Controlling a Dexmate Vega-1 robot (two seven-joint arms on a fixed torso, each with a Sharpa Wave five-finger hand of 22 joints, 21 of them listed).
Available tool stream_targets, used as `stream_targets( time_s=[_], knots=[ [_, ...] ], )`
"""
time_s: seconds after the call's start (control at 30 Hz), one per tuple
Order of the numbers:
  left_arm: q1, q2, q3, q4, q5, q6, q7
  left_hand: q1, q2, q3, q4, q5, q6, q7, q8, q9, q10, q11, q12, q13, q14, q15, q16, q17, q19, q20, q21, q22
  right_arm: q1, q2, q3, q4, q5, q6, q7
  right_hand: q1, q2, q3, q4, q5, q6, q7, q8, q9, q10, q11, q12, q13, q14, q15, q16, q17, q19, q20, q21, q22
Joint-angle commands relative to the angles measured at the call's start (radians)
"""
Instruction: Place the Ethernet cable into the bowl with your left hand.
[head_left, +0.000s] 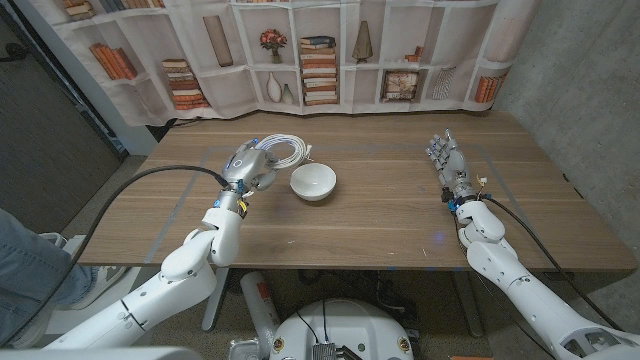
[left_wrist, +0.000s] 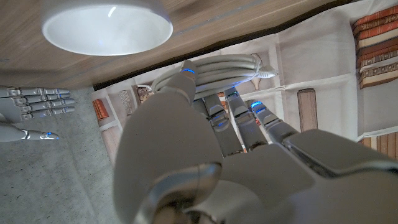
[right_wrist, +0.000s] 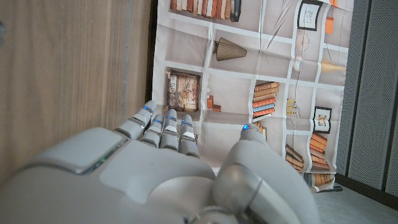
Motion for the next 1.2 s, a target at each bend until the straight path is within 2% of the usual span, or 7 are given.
stream_targets(
  time_s=[0.03, 0.7, 1.2],
  knots=[
    [0.011, 0.022, 0.014, -0.014, -0.005, -0.047, 0.026, 0.004, 0.006, 0.011, 0.006, 0.004, 0.107, -0.092, 0.004, 0.002, 0.084, -0.080, 0.004, 0.005, -0.001, -0.138, 0.004, 0.004, -0.003, -0.045, 0.001, 0.003, 0.001, 0.002, -0.001, 0.000, 0.000, 0.003, 0.004, 0.002, 0.013, 0.000, -0.006, -0.004, 0.010, 0.002, 0.007, 0.002, 0.007, 0.003, 0.000, 0.006, 0.008, -0.003, 0.000, 0.003, 0.009, -0.022, -0.002, 0.004],
    [-0.010, 0.030, 0.055, -0.001, 0.020, -0.068, 0.029, 0.002, 0.005, 0.015, 0.007, 0.005, 0.105, -0.094, 0.002, 0.003, 0.081, -0.080, 0.003, 0.005, -0.004, -0.140, 0.004, 0.004, -0.005, -0.045, 0.000, 0.002, 0.010, 0.009, -0.004, 0.007, -0.001, 0.004, 0.004, 0.002, 0.016, 0.000, -0.007, -0.005, 0.011, 0.003, 0.007, 0.002, 0.008, 0.004, 0.000, 0.006, 0.008, -0.002, 0.000, 0.003, 0.011, -0.022, -0.006, 0.005],
    [-0.062, 0.034, 0.109, 0.030, 0.025, -0.121, -0.006, 0.001, 0.002, 0.017, 0.007, 0.005, 0.103, -0.099, 0.001, 0.003, 0.079, -0.080, 0.003, 0.005, -0.007, -0.141, 0.003, 0.004, -0.007, -0.053, -0.001, 0.002, 0.011, 0.012, 0.002, 0.016, 0.006, 0.006, 0.005, 0.002, 0.017, 0.000, -0.009, -0.005, 0.010, 0.003, 0.006, 0.002, 0.008, 0.003, 0.000, 0.006, 0.008, -0.002, 0.000, 0.003, 0.011, -0.022, -0.008, 0.005]
  ],
)
